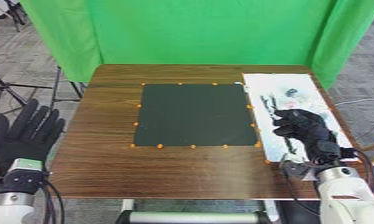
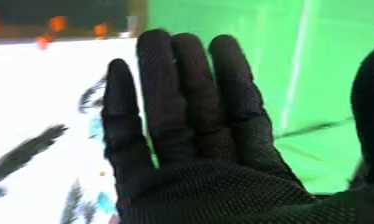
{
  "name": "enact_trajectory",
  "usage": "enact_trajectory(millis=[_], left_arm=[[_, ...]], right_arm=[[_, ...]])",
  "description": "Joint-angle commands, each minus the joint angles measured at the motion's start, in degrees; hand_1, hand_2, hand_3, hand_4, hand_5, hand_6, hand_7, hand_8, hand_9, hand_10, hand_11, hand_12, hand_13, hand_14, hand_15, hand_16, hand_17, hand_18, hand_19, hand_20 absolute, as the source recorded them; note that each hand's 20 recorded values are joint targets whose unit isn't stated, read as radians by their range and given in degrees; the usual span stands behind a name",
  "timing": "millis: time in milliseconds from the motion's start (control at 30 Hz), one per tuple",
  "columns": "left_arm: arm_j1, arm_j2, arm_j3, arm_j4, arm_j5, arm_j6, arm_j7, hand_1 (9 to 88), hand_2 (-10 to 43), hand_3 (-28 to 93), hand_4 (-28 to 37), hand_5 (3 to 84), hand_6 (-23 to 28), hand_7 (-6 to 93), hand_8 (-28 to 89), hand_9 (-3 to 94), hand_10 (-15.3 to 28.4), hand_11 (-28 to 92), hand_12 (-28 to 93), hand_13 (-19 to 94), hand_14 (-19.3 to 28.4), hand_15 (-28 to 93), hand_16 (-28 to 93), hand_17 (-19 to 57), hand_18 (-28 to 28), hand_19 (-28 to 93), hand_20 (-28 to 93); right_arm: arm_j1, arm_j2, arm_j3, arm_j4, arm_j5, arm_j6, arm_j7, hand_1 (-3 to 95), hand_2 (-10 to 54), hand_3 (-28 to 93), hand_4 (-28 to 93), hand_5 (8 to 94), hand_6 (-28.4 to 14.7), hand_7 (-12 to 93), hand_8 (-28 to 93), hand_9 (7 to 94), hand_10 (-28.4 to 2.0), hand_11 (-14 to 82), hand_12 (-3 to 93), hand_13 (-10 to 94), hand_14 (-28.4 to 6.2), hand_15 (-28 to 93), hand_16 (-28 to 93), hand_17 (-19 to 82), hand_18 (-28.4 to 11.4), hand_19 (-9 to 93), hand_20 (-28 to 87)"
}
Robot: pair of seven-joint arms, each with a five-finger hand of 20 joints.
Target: Arrange flowers
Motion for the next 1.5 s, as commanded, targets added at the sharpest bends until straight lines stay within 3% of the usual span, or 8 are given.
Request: enact_trajectory(millis=[33, 67, 233, 400, 667, 867, 1033, 1500], left_arm=[[0.24, 0.25, -0.53, -0.12, -0.21, 0.30, 0.10, 29.6, 1.4, 70, -28.3, 34.9, 5.3, 14.7, -9, 29.9, 13.3, 15, 8, 20, 12.1, 27, -10, -0.2, 7.7, 26, 6], [0.28, 0.56, -0.24, -0.14, -0.61, 0.32, 0.78, 29.5, 1.4, 70, -28.3, 35.1, 5.4, 15.0, -9, 30.0, 13.4, 15, 9, 20, 12.7, 28, -10, -0.2, 7.7, 26, 6], [0.39, 0.51, -0.25, -0.17, -0.61, 0.52, -0.10, 29.5, 1.6, 70, -28.3, 35.6, 5.8, 15.6, -9, 30.4, 13.7, 16, 10, 21, 13.1, 29, -10, -0.2, 7.7, 26, 6], [0.41, 0.40, -0.38, -0.22, -0.54, 0.80, -0.36, 29.4, 1.8, 70, -28.3, 36.0, 6.1, 15.7, -9, 30.8, 13.9, 17, 10, 22, 13.5, 30, -9, -0.3, 7.8, 26, 6], [0.53, 0.12, -0.15, -0.44, -0.64, 1.23, -0.11, 29.4, 2.0, 70, -28.3, 36.2, 6.2, 16.2, -9, 31.4, 14.2, 17, 11, 22, 13.7, 31, -9, -0.4, 7.9, 26, 6], [0.98, -0.02, -0.48, -0.60, -0.57, 1.33, 0.09, 29.2, 2.0, 70, -28.3, 36.4, 6.2, 16.5, -9, 31.7, 14.5, 18, 11, 23, 13.7, 32, -9, -0.4, 8.0, 27, 6], [1.15, -0.12, -0.11, -0.55, -0.84, 1.27, 0.10, 29.2, 2.1, 70, -28.3, 36.5, 6.3, 16.6, -9, 31.8, 14.5, 18, 11, 23, 13.8, 32, -9, -0.4, 8.0, 27, 6], [1.16, 0.05, 0.07, -0.62, -0.93, 1.58, 0.10, 29.1, 2.1, 71, -28.3, 36.7, 6.4, 16.9, -9, 32.2, 14.6, 18, 11, 23, 14.1, 33, -9, -0.4, 8.0, 27, 6]], right_arm=[[-0.45, 3.03, 0.79, -1.11, -47.62, -10.39, 8.66, 15.7, -9.5, 72, -28, 49.2, -3.5, 42, -15, 55.8, -16.1, 32.9, 26.9, 48, -15.4, 55, 24, 22, -21.4, 60, 33], [-0.92, 3.20, 0.98, -1.19, -49.29, -9.96, 8.50, 15.4, -9.5, 72, -28, 48.9, -3.7, 42, -15, 54.9, -16.6, 33.4, 27.5, 47, -15.8, 56, 24, 22, -21.5, 61, 34], [-1.36, 5.34, -1.06, -0.44, -64.41, -7.91, 12.70, 14.2, -9.5, 71, -28, 47.4, -4.1, 47, -16, 50.7, -18.2, 46.4, 36.2, 41, -19.5, 71, 39, 22, -22.2, 67, 38], [1.50, 8.56, -2.69, -2.28, -69.22, -22.22, 19.95, 15.4, -9.5, 62, -28, 41.9, -5.8, 50, -18, 45.7, -20.6, 51.7, 42.9, 39, -22.5, 75, 53, 22, -24.0, 73, 46], [6.80, 14.55, -8.73, 0.47, -72.20, -26.27, 26.35, 19.2, -9.5, 54, -28, 38.2, -10.0, 47, -17, 42.5, -23.9, 54.1, 46.6, 39, -25.3, 77, 54, 23, -26.7, 78, 50], [7.31, 16.55, -10.89, 1.18, -74.07, -23.50, 29.33, 19.2, -9.5, 57, -28, 37.6, -11.7, 46, -16, 41.9, -25.4, 54.7, 47.6, 39, -26.4, 78, 53, 24, -27.4, 79, 51], [9.84, 16.57, -11.18, 1.95, -68.90, -30.03, 31.94, 18.9, -9.5, 61, -28, 38.8, -12.2, 49, -17, 43.1, -26.1, 55.1, 47.1, 41, -26.8, 78, 52, 25, -27.8, 81, 50], [15.36, 15.84, -14.07, 7.83, -65.01, -37.44, 30.04, 21.1, -9.4, 63, -28, 50.9, -9.0, 49, -15, 52.6, -23.6, 56.0, 47.5, 48, -24.9, 78, 52, 29, -27.7, 84, 50]])
